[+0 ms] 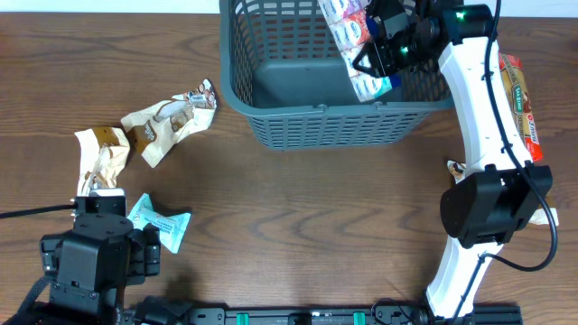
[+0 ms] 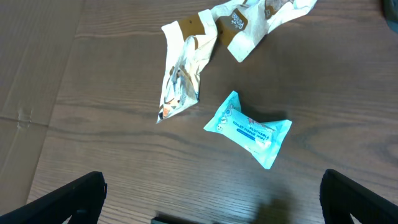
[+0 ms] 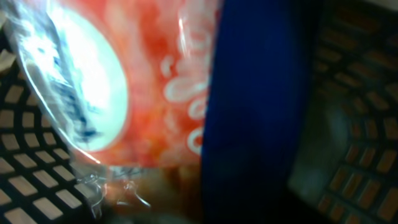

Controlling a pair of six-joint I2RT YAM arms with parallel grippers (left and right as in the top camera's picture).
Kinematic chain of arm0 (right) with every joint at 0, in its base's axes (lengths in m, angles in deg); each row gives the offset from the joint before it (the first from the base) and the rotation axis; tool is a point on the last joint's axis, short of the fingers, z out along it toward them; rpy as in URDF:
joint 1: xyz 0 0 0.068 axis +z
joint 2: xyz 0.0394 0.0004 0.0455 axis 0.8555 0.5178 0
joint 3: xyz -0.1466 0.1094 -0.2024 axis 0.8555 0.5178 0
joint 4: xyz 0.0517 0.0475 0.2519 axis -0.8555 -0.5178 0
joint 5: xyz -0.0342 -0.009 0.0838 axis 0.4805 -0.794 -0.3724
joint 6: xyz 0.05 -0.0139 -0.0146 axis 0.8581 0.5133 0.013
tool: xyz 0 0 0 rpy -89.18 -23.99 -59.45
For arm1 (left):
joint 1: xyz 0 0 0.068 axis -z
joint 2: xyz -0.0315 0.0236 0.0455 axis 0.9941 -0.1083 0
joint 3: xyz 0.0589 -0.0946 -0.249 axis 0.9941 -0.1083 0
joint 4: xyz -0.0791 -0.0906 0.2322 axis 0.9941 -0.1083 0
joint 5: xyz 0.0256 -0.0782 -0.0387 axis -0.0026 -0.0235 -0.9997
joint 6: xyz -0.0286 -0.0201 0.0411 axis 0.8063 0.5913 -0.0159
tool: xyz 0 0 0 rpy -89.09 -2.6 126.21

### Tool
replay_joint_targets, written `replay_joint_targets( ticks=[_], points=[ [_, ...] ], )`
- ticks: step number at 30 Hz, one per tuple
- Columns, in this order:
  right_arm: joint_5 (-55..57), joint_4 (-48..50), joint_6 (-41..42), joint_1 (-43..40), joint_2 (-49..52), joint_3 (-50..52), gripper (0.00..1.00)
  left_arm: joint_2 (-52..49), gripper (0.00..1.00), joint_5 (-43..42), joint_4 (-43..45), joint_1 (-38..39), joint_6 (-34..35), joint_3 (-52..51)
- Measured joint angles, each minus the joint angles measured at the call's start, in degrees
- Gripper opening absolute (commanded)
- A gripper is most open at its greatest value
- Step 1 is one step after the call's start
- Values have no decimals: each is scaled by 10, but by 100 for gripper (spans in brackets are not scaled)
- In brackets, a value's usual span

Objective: Pack container
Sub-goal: 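Carry the Kleenex box into the basket and open the right gripper, then move the right gripper over the red spaghetti packet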

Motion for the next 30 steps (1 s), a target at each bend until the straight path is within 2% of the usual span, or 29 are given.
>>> replay_joint_targets(
  ticks=[1,2,10,12,17,22,25,30],
  points=[
    [0,2,-1,0,0,0,70,0,99,0,0,0,0,0],
    [0,2,0,0,0,0,74,0,99,0,0,0,0,0],
    [1,40,-3,0,0,0,88,0,99,0,0,0,0,0],
    [2,51,-4,0,0,-3,99,0,99,0,0,0,0,0],
    [2,57,-3,0,0,-53,99,0,99,0,0,0,0,0],
    [18,59,7,-7,0,-191,99,0,98,0,0,0,0,0],
    [60,49,23,-25,0,-284,99,0,99,0,-4,0,0,0],
    [191,0,49,-93,-7,-396,99,0,99,0,-29,0,0,0]
  ],
)
